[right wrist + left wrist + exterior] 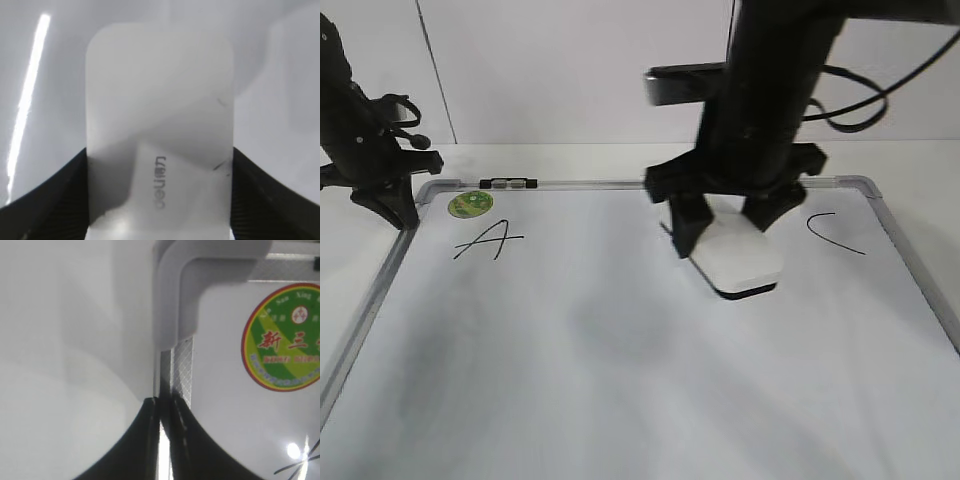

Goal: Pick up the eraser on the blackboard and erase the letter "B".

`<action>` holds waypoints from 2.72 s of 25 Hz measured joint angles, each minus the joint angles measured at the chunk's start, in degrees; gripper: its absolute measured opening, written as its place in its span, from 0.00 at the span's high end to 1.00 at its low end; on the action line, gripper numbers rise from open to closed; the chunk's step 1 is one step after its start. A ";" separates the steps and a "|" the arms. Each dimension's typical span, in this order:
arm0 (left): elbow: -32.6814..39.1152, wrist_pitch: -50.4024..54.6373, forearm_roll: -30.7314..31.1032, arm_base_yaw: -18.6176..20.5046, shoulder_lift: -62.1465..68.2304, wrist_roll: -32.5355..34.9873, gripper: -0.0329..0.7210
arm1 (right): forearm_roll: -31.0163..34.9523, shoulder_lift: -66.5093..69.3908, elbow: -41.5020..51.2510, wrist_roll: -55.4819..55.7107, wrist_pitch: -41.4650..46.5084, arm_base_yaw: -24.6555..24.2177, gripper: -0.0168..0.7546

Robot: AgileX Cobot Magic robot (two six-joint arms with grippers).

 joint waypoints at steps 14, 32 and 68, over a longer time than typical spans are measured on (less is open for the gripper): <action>0.00 0.12 0.00 0.00 0.00 0.00 0.93 | -0.47 -9.13 16.74 -1.38 -0.46 -22.38 0.26; 0.00 0.33 0.00 0.00 0.00 0.00 0.93 | -7.12 -9.13 24.07 -3.18 -18.22 -27.60 0.26; 0.00 0.51 0.02 0.00 0.00 0.00 0.93 | -9.47 -9.13 33.48 -2.22 -30.50 -27.60 0.26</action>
